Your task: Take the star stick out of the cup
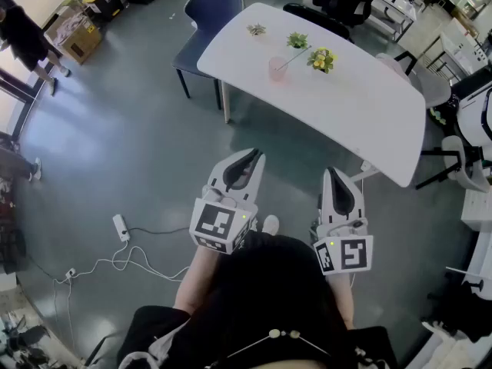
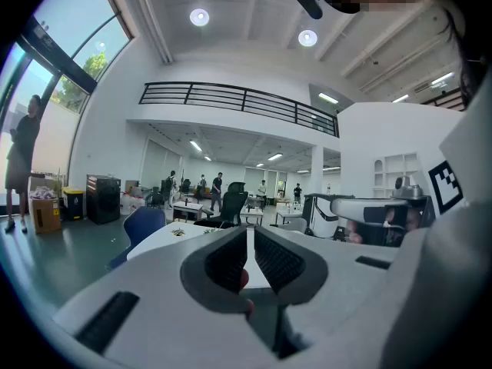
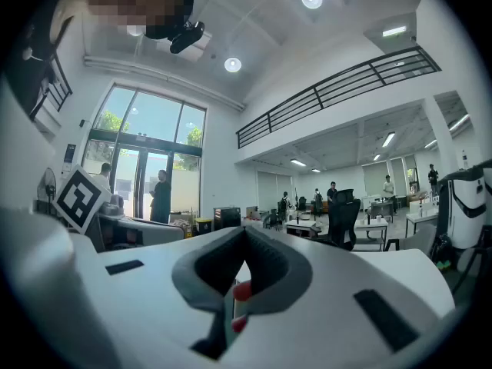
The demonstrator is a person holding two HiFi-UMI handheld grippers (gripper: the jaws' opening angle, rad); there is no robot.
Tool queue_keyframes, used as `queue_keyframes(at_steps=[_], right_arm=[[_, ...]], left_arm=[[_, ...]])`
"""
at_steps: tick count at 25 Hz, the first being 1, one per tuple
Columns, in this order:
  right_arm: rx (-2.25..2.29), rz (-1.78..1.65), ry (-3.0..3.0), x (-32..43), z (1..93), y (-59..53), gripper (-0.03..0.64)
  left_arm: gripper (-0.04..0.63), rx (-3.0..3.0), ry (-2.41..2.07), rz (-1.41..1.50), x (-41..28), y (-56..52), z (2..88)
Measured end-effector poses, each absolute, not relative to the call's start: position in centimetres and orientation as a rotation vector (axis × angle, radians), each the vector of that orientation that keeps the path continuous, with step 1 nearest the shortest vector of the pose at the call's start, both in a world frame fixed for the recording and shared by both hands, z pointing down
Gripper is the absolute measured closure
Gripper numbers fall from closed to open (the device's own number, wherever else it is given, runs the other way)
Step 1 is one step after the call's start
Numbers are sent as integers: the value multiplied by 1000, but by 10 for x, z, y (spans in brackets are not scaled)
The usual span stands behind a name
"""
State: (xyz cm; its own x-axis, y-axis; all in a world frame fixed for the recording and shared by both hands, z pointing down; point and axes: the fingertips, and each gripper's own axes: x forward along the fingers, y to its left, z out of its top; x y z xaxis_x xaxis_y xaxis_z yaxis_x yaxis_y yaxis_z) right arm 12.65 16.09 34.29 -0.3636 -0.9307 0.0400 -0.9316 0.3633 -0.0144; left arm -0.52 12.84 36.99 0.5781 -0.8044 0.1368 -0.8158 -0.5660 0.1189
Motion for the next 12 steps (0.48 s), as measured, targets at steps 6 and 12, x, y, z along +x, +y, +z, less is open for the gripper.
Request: queue_keyframes(at_steps=[6,12], right_arm=[[1760,59,-2573,128,344,162,614],[1764,58,-2568,127,344,161,614]], left_arm=[[563,2638,-1365,105,-4,130,371],[563,2637,-1363,109,-5,129,372]])
